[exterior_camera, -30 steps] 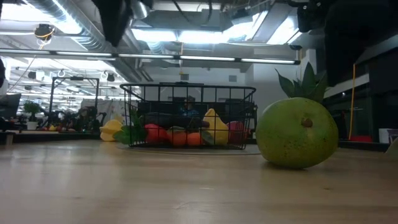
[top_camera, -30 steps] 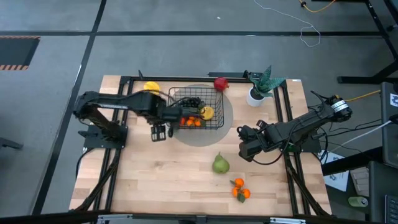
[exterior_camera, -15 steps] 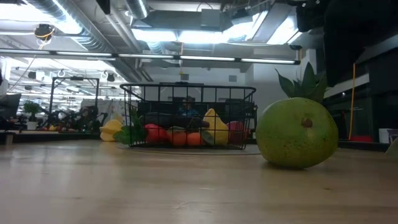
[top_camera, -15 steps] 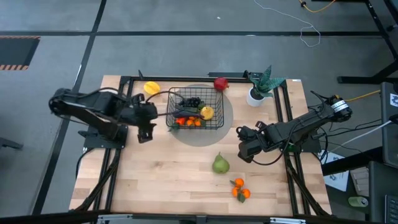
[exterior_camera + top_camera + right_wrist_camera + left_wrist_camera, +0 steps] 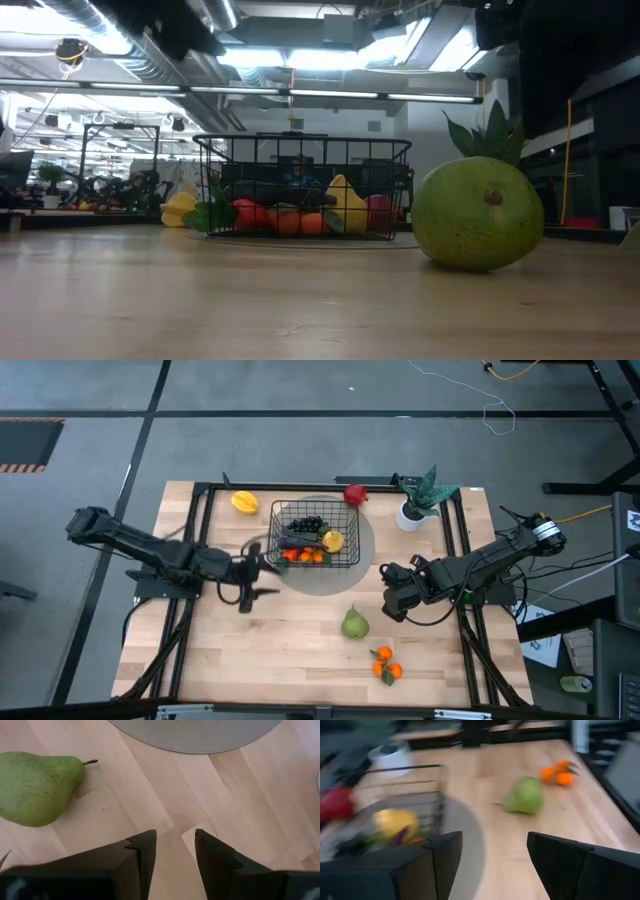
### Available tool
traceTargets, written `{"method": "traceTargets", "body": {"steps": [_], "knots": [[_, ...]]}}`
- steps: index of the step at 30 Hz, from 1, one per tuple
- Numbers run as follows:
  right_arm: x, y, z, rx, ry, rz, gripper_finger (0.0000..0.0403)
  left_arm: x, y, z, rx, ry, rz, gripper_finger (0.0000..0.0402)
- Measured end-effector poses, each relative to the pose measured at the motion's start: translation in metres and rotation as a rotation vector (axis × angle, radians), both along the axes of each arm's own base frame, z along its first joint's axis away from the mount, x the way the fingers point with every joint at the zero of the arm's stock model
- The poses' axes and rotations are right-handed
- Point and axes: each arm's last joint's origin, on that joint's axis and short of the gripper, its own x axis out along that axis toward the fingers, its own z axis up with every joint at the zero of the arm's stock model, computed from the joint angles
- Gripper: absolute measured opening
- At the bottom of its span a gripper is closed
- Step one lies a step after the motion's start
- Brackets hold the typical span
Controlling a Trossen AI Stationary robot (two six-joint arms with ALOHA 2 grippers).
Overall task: Build produce basket
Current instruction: Put the orange tangerines into the wire basket
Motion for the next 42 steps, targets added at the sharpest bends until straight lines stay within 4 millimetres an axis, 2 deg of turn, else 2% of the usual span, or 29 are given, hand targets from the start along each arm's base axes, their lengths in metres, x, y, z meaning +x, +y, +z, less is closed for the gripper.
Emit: {"method": "traceTargets", "body": {"steps": [3, 7, 10, 13, 17, 26, 29, 34, 38, 42], "knots": [[0.001, 0.0, 0.0, 0.002, -0.006, 0.001, 0.0126, -0.003, 0.001, -0.033, -0.011, -0.052, -0.06, 0.0213], [0.001, 0.0, 0.0, 0.002, -0.005, 0.002, 0.0126, -0.016, 0.006, -0.067, -0.08, -0.001, -0.029, 0.0213], [0.001, 0.0, 0.0, 0.001, -0.005, 0.002, 0.0126, -0.026, 0.005, -0.068, -0.158, -0.044, -0.034, 0.0213], [0.001, 0.001, 0.0, 0.004, -0.014, 0.002, 0.0126, -0.034, 0.006, -0.072, -0.172, -0.057, -0.041, 0.0213], [0.003, 0.001, 0.0, 0.009, -0.028, -0.002, 0.0126, -0.041, 0.008, -0.067, -0.188, -0.124, -0.043, 0.0213], [0.009, 0.001, 0.003, -0.043, -0.118, -0.019, 0.0126, -0.044, 0.008, -0.067, -0.204, -0.128, -0.04, 0.0213], [0.013, 0.004, 0.004, 0.009, -0.156, -0.014, 0.0126, -0.044, 0.008, -0.067, -0.229, -0.125, -0.039, 0.0213], [0.02, 0.029, 0.005, 0.225, -0.221, 0.099, 0.0126, -0.044, 0.008, -0.067, -0.233, -0.123, -0.039, 0.0213], [0.019, 0.068, -0.003, 0.35, -0.223, 0.23, 0.0126, -0.044, 0.008, -0.069, -0.23, -0.111, -0.039, 0.0213], [0.012, 0.107, -0.021, 0.372, -0.198, 0.338, 0.0126, -0.044, 0.008, -0.069, -0.228, -0.106, -0.038, 0.0213]]}}
